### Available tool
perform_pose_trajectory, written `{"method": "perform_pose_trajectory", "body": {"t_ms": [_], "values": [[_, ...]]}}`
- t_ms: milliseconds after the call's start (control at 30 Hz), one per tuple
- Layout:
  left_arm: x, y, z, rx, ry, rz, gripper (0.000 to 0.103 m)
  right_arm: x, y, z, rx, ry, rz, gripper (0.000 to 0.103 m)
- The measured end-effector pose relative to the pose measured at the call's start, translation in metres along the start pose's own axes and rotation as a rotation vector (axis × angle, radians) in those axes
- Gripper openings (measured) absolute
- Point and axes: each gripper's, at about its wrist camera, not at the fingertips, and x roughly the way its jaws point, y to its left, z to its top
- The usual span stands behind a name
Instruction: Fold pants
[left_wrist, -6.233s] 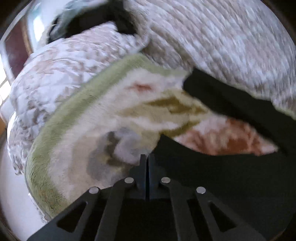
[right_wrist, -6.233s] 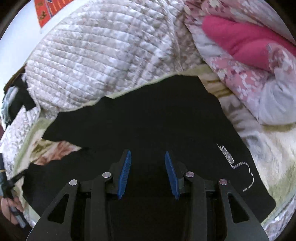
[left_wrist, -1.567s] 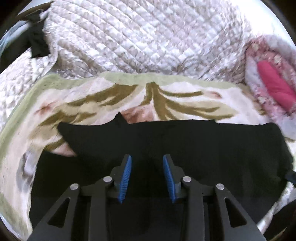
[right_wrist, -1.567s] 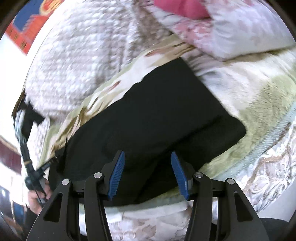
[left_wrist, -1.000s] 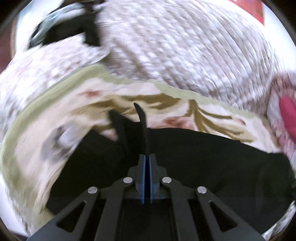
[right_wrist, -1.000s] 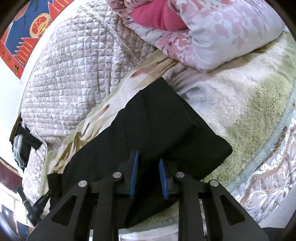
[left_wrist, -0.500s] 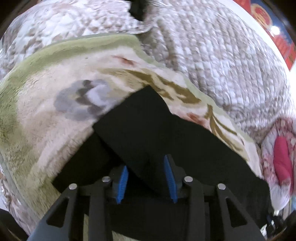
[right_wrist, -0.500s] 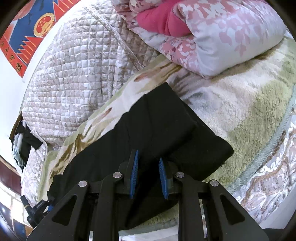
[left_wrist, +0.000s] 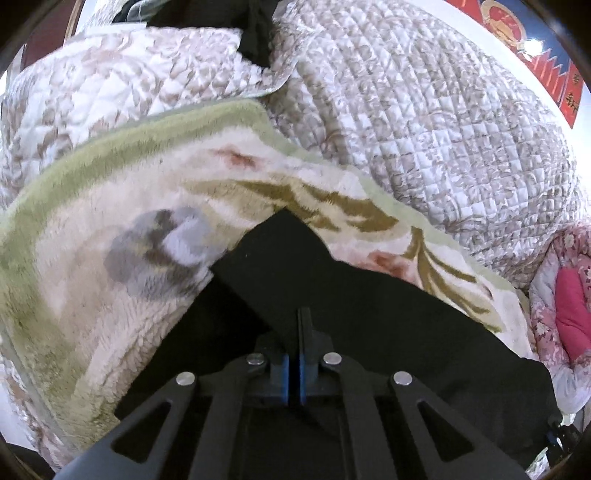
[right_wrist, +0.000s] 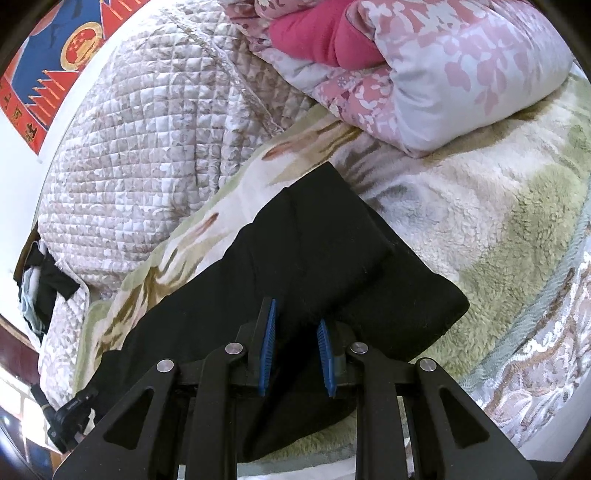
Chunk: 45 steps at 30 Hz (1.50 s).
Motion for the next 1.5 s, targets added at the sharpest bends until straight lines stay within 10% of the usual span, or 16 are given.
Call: {"method": "perform_pose_trajectory", "body": {"t_ms": [400,467,500,533,733,1133,1300,1500], "values": [[-0.012,-0.002,0.001,0.026,0.007,-0.027,0.004,-0.017,-0.015,0.017,0.061,-0.029,-0.015,0.046],[-0.012,-0.002,0.002,0.031,0.006,-0.025,0.004,-0.012,-0.015,0.022,0.054,-0.034,-0.013,0.038],[-0.011,-0.002,0.002,0.032,0.008,-0.024,0.004,-0.009,-0.015,0.023,0.052,-0.035,-0.027,0.011],[-0.012,-0.002,0.002,0.031,0.010,-0.023,0.004,-0.006,-0.016,0.024,0.055,-0.026,-0.033,0.009],[-0.040,0.004,0.010,0.009,-0.011,-0.050,0.004,-0.043,-0.010,0.024,0.057,-0.085,0.059,0.008],[-0.027,0.033,-0.025,0.014,0.127,0.054,0.004,-0.027,-0.034,0.011,0.084,0.023,-0.131,0.008],[-0.030,0.028,-0.027,0.055,0.118,0.079,0.006,-0.029,-0.044,0.010,0.131,0.025,-0.160,0.024],[-0.053,0.048,-0.016,0.000,0.029,0.202,0.009,-0.071,-0.037,0.016,0.077,-0.171,-0.213,0.032]]}}
